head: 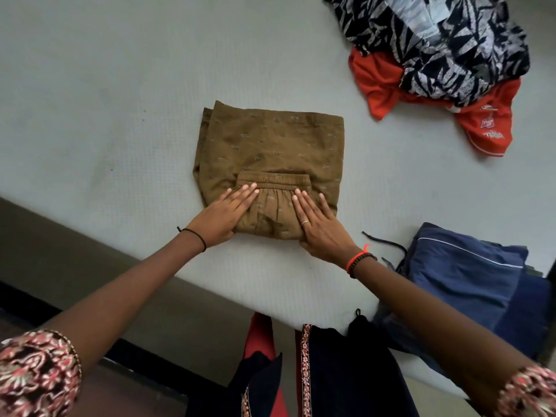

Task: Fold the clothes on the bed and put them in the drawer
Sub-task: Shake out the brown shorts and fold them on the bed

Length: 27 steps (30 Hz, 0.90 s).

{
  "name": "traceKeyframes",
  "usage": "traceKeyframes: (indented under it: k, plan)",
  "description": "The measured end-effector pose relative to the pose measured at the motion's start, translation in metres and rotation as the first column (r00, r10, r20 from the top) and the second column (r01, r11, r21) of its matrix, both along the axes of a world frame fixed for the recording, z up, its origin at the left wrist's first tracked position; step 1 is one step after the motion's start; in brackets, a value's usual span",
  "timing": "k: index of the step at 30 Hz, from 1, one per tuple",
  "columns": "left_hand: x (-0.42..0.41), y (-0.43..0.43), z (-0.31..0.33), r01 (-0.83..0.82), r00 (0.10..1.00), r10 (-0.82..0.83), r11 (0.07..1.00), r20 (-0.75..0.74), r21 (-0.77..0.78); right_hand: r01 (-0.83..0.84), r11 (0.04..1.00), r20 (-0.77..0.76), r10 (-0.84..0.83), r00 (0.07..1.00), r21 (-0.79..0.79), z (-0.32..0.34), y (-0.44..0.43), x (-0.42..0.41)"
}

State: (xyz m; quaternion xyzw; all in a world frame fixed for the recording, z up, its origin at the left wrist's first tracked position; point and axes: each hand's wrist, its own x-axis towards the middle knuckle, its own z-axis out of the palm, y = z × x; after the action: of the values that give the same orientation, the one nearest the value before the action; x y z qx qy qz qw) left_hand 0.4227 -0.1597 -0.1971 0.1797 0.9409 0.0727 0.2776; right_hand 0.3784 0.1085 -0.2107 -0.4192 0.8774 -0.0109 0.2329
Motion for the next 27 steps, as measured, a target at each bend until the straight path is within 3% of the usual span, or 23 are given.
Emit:
traceKeyframes:
  k: [3, 7, 10, 12, 13, 19, 27]
  plan:
    - [-0.008, 0.006, 0.010, -0.011, 0.990, 0.008, 1.000, 0.142, 0.024, -0.025, 1.000, 0.074, 0.024, 0.997, 0.017, 0.007, 0.002, -0.001]
    - [-0.023, 0.002, 0.041, -0.085, 0.914, 0.041, 0.992, 0.404, 0.093, -0.029, 0.998, 0.389, 0.006, 0.921, 0.053, 0.036, 0.002, -0.011]
    - [-0.039, -0.008, 0.066, -0.210, 0.806, 0.095, 0.969, 0.585, 0.132, 0.103, 0.990, 0.699, -0.142, 0.700, 0.097, 0.064, -0.003, -0.032]
    - [-0.053, -0.017, 0.081, -0.316, 0.750, 0.149, 0.937, 0.645, 0.151, 0.256, 0.956, 0.810, -0.260, 0.526, 0.141, 0.078, -0.003, -0.052]
    - [-0.061, -0.022, 0.086, -0.370, 0.733, 0.176, 0.914, 0.658, 0.167, 0.303, 0.940, 0.827, -0.293, 0.481, 0.157, 0.085, -0.004, -0.065]
    - [-0.100, -0.054, 0.082, -0.606, 0.730, 0.434, 0.769, 0.528, 0.205, 0.588, 0.808, 0.794, -0.366, 0.485, 0.014, 0.073, -0.004, -0.141]
    - [-0.118, -0.059, 0.029, -0.734, 0.672, 0.651, 0.647, 0.353, 0.205, 0.610, 0.792, 0.511, -0.518, 0.686, -0.016, 0.027, -0.022, -0.174]
